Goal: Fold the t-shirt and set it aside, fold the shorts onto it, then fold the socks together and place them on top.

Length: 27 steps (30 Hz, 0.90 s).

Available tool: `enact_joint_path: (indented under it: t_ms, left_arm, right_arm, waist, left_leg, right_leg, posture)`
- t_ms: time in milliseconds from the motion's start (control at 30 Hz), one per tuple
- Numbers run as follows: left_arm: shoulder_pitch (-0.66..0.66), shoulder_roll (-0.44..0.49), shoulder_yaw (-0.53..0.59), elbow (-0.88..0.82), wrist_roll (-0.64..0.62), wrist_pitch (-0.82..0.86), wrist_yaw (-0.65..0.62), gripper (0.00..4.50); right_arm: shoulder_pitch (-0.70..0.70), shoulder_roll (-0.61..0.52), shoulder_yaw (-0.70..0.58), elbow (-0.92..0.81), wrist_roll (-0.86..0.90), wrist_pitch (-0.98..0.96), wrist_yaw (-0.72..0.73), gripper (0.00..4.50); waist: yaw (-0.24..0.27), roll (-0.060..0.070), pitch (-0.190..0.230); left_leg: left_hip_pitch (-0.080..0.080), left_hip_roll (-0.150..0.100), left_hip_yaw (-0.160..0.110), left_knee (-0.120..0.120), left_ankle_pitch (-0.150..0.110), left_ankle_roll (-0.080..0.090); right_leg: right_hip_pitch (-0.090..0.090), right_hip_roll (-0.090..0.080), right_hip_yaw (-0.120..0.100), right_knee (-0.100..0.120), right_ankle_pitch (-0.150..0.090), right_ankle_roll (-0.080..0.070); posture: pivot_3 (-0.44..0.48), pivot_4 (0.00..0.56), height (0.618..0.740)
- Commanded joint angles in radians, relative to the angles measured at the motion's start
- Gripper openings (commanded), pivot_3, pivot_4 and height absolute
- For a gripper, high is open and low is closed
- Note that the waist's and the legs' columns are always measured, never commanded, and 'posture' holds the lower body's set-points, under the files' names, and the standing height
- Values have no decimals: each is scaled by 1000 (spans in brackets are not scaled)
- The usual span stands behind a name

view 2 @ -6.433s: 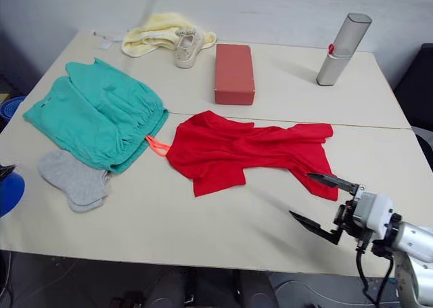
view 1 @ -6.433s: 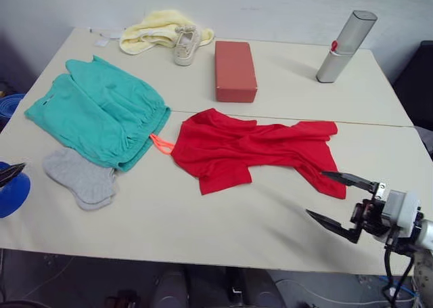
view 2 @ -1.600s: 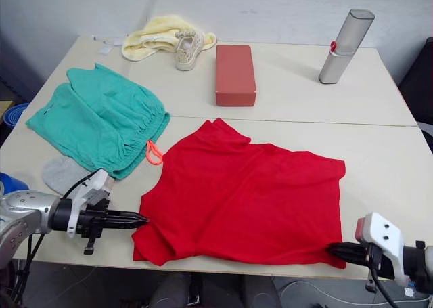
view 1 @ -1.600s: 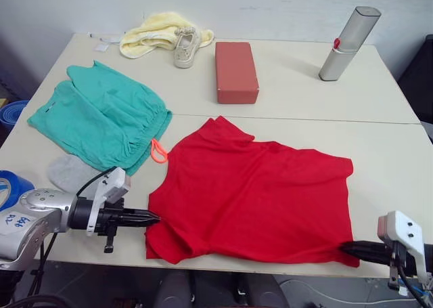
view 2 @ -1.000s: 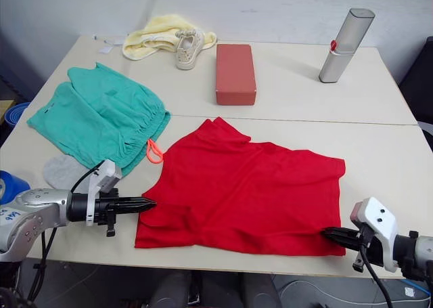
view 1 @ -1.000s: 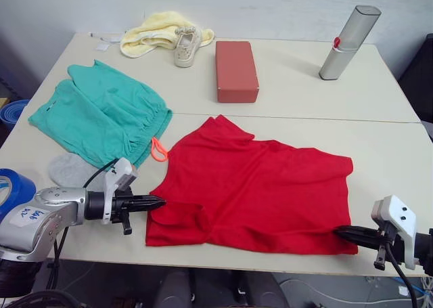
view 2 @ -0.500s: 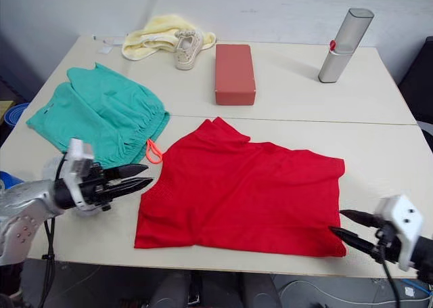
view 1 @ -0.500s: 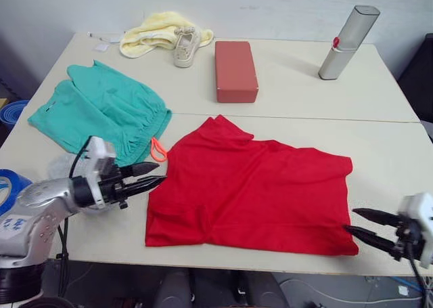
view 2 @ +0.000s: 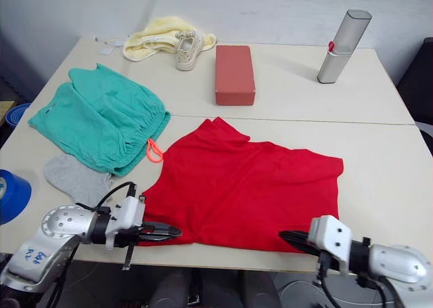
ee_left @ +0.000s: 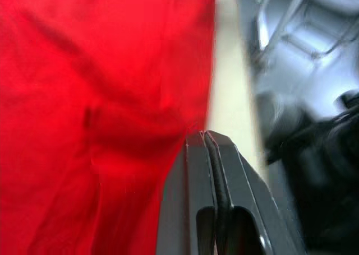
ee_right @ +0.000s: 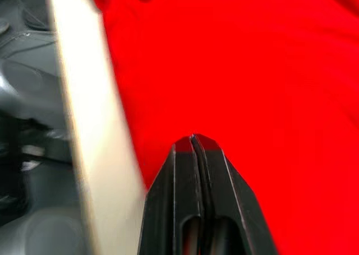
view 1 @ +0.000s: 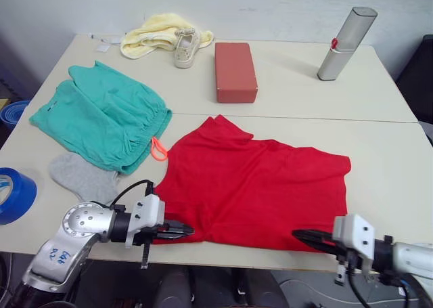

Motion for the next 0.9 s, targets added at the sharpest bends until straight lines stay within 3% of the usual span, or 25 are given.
enact_joint_path:
  t_ms: [33,367,500,567,700,833,900]
  left_arm:
    - [-7,-3,9,28,39,-14,47,18]
    - [-8,-47,145,161,50,-26,204,18]
    - [13,-47,180,172,42,-39,203,18]
    - [28,-49,220,151,-19,-57,159,18]
    - [56,-29,276,99,-115,-116,41,878]
    - [112,38,269,62,-112,-238,-115,2189]
    - [149,63,238,80,-49,-340,-162,2836]
  right_arm:
    - [-9,7,27,50,-45,-48,-40,2]
    - [86,-28,-178,280,-26,-183,-42,2]
    - [130,-37,-251,330,-17,-263,-20,2]
    - [149,-28,-310,270,81,-211,-6,2]
    - [204,-56,-378,157,185,-144,49,895]
    - [263,-105,-392,101,148,-190,142,2350]
    - [274,-108,-373,109,106,-234,155,3073]
  waist:
    - [1,0,0]
    - [4,-1,0]
    - [3,-1,-1]
    - [2,-1,-1]
    - [-1,0,0]
    - [1,0,0]
    - [1,0,0]
  left_leg:
    - [0,0,0,0,0,0]
    - [0,0,0,0,-1,1]
    - [1,0,0,0,0,1]
    - [1,0,0,0,0,1]
    - [1,1,0,-2,0,-1]
    - [1,1,0,-3,1,-2]
    - [1,0,0,-3,1,-2]
  right_leg:
    - [0,0,0,0,0,0]
    - [1,-1,-1,0,-1,-1]
    - [1,-1,-1,2,0,0]
    - [1,-1,-1,3,0,0]
    - [1,-1,-1,5,-1,-1]
    - [1,-1,-1,5,-1,-2]
    - [1,-1,-1,4,-1,-2]
  posture:
    - [0,150,740]
    - [0,150,740]
    - [0,150,740]
    - [0,150,740]
    - [0,150,740]
    - [0,150,740]
    - [0,150,740]
